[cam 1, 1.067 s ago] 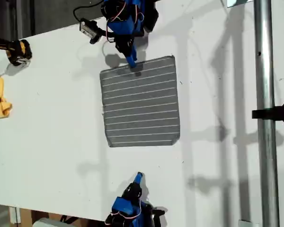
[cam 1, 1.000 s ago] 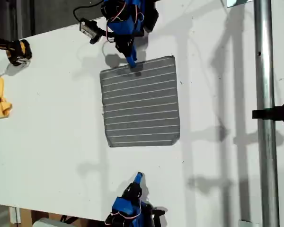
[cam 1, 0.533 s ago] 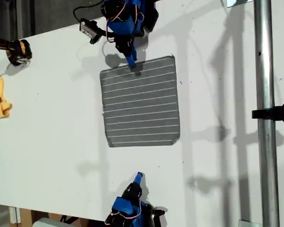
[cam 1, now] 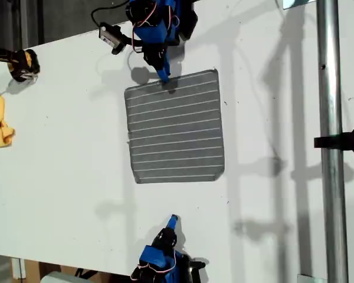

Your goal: Grasp corners of a towel and fold twice.

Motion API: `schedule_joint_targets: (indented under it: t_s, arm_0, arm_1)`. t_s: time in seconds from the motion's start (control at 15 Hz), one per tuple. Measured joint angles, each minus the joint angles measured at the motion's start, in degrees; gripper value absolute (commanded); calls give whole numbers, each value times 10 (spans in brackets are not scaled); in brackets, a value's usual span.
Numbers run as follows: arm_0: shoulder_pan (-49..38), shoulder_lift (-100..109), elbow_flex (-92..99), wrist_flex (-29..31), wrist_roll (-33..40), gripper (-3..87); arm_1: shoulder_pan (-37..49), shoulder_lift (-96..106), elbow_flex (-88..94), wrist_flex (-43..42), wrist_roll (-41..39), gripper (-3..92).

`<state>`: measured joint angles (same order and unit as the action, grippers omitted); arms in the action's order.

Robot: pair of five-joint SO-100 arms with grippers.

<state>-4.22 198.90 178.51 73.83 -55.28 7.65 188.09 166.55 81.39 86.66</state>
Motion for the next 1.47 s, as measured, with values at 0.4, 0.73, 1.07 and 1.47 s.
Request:
schedule_joint_targets:
  t_s: [0.4, 0.73, 1.07, 1.47]
  arm_0:
    - [-7, 0, 0, 0, -126, 4]
    - [28, 0, 0, 0, -323, 37]
    - [24, 0, 0, 0, -302, -17]
    - [12, 0, 0, 0, -257, -17]
  arm_1:
    - [-14, 0, 0, -10, 0, -1]
    - [-47, 0, -1, -68, -41, 43]
    - [-47, 0, -86, -68, -56, -1]
    - [-118, -164, -214, -133, -105, -1]
